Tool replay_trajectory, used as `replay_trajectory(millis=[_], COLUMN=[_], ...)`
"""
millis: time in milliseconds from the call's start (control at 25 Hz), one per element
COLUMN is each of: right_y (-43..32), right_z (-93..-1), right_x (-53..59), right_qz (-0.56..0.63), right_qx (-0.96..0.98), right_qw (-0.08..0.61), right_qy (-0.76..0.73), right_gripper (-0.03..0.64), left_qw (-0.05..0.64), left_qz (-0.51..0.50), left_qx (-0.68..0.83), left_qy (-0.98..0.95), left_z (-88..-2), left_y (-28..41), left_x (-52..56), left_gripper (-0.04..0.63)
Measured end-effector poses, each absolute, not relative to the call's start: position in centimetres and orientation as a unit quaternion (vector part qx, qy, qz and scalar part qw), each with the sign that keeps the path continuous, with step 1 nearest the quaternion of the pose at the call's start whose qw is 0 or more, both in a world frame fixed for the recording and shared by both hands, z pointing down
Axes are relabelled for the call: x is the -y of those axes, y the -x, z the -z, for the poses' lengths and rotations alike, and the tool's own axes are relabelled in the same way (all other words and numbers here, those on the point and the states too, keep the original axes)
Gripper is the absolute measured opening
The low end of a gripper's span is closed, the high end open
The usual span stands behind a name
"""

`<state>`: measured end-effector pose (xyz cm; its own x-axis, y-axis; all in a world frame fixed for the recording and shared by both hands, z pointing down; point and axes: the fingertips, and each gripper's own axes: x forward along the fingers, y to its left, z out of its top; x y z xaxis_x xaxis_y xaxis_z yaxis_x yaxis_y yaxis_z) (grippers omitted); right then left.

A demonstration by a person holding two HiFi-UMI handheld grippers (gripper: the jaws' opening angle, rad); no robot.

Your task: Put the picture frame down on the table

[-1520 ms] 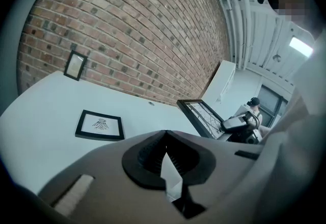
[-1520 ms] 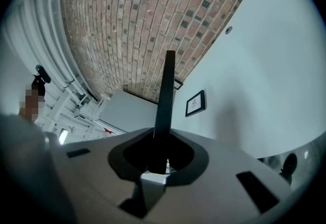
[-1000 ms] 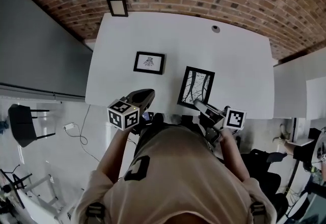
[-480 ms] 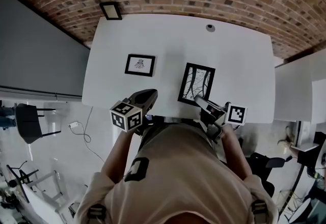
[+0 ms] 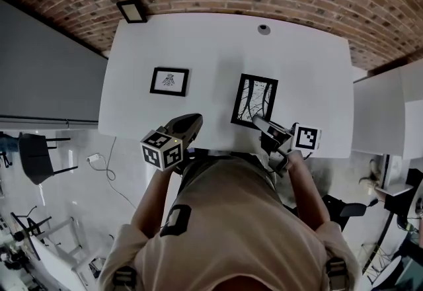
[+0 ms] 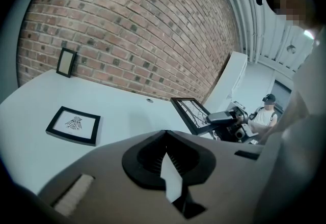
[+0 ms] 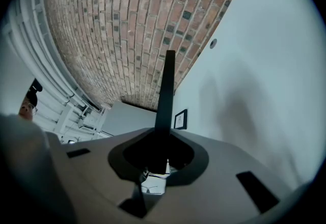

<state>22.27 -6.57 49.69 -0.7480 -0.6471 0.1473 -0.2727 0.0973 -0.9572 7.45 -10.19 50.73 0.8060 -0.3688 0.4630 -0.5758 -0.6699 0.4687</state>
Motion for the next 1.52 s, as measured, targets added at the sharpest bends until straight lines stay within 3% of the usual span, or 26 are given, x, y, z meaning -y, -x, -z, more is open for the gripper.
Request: replay_trajectory(millis=[280, 760, 1520], right_y=[-23.6, -26.0, -28.4], right_z=[-52.3, -58.4, -63.3], right_x=[8.3, 9.1, 11.6], right_qz=[0.605, 0.624, 0.64], right_qx=[-0.71, -0.673, -0.646], right_qw=[0.157, 0.07, 0.019], right_qy=[0.324, 0.39, 0.416], right_gripper=[0.04, 0.04, 0.04], left_qw=[0.315, 0.327, 0.338], left_qz=[-0.176, -0.17, -0.18], left_qx=[0.262, 0.273, 0.263], left_qy=[-0.895, -0.889, -0.886], left_z=[-51.4, -52.0, -53.0], left_y=[-7.7, -5.6, -5.6], left_x=[10.7, 11.6, 12.8], left_gripper=[0.005, 0.005, 0.005])
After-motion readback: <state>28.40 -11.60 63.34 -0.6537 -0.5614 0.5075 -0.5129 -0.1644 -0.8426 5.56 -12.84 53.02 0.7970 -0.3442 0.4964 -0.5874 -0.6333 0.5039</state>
